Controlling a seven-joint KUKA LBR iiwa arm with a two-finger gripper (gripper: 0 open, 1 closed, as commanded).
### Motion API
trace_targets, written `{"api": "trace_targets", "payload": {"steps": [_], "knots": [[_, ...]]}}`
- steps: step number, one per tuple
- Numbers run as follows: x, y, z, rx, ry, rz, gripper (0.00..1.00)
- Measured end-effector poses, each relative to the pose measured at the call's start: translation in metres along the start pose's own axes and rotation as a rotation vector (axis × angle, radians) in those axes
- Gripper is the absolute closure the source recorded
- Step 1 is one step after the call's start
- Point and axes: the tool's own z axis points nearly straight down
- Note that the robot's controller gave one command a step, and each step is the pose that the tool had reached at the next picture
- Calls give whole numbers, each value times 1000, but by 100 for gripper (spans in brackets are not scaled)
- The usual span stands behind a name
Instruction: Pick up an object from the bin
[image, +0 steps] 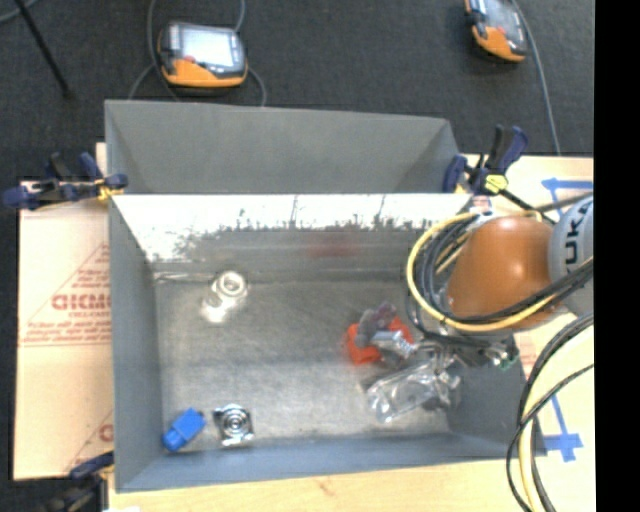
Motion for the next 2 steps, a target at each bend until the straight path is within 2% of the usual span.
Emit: {"api": "trace_targets", "payload": {"steps": [1,2], "knots": [[-1,19,0,-3,6,207,0],[-1,18,0,-1,6,205,100]]}}
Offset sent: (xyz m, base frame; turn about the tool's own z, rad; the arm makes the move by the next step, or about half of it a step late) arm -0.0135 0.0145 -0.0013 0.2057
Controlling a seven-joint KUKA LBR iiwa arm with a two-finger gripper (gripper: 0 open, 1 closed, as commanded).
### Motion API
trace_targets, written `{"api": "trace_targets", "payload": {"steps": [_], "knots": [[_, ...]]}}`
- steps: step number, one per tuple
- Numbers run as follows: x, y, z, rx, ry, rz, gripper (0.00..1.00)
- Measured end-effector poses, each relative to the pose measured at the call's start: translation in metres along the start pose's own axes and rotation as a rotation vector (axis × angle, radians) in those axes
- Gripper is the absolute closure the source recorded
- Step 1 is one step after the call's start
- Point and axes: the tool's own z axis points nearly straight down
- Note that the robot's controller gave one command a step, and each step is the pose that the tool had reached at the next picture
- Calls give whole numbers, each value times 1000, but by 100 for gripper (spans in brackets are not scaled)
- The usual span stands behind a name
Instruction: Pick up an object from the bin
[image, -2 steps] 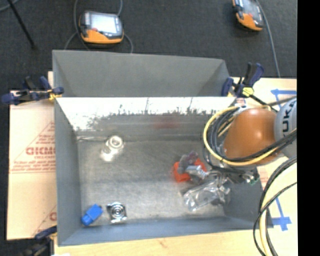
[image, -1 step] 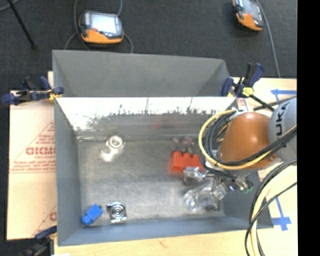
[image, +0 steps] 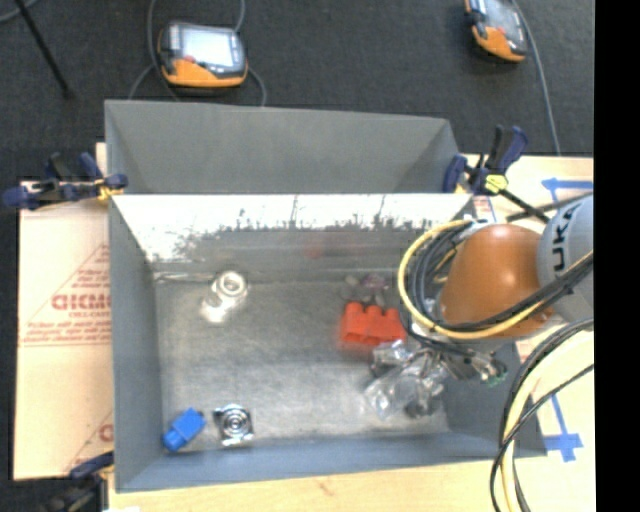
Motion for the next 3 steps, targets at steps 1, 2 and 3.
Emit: {"api": "trace_targets", "payload": {"steps": [1,2,3], "knots": [[0,-1,-15,0,1,2,100],[0,-3,-28,1,0,4,100],[0,-4,-31,1,-1,7,100]]}}
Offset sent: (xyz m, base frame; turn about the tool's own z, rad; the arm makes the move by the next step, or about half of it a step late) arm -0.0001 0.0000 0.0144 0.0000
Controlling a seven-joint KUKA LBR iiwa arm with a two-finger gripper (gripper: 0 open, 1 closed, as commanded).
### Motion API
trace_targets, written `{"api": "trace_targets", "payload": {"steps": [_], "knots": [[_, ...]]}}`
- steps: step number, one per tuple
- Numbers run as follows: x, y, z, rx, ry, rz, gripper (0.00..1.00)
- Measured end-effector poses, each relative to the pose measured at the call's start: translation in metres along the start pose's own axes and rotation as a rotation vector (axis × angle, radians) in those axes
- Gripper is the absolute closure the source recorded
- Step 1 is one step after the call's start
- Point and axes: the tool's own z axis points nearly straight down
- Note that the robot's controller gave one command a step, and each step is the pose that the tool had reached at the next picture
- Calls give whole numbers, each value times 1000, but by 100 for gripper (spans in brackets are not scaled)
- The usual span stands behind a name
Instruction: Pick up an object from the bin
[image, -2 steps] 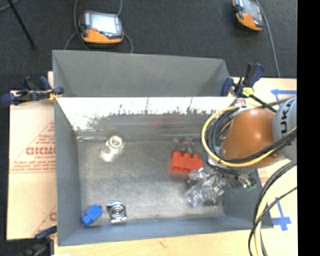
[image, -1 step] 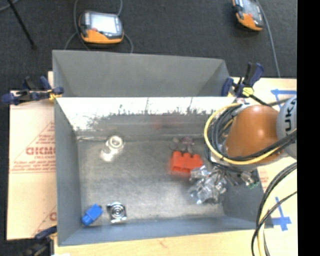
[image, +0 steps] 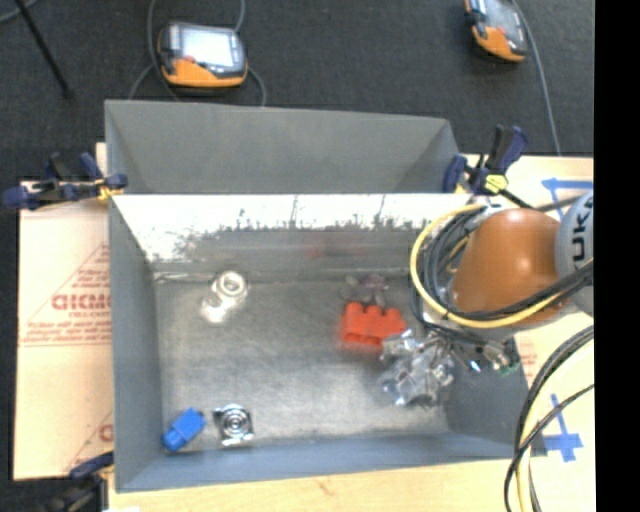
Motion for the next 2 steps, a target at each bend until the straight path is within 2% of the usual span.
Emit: {"api": "trace_targets", "payload": {"steps": [1,2], "knots": [[0,-1,-7,1,-2,3,100],[0,-3,-48,0,1,6,100]]}}
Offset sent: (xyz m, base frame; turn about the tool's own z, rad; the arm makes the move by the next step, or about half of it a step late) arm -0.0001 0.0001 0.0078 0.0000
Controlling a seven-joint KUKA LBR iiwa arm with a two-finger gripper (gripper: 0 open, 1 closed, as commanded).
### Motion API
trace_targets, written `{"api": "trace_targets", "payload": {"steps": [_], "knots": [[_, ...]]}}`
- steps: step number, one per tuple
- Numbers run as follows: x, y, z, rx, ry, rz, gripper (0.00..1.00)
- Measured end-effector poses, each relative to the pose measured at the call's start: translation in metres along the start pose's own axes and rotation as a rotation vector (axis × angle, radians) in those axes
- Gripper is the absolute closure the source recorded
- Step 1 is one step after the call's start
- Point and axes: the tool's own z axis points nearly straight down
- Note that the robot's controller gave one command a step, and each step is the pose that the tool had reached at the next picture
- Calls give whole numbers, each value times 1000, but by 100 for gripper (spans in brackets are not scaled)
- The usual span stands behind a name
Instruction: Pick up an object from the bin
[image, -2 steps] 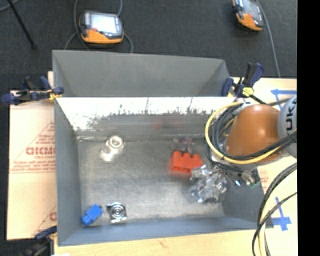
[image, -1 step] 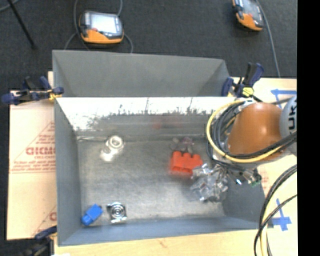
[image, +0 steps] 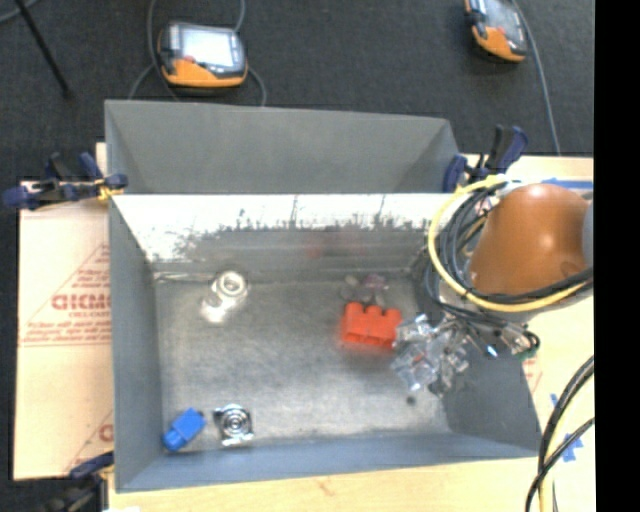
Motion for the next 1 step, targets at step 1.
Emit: {"api": "trace_targets", "payload": {"steps": [1], "knots": [[-1,-2,-46,0,0,4,100]]}}
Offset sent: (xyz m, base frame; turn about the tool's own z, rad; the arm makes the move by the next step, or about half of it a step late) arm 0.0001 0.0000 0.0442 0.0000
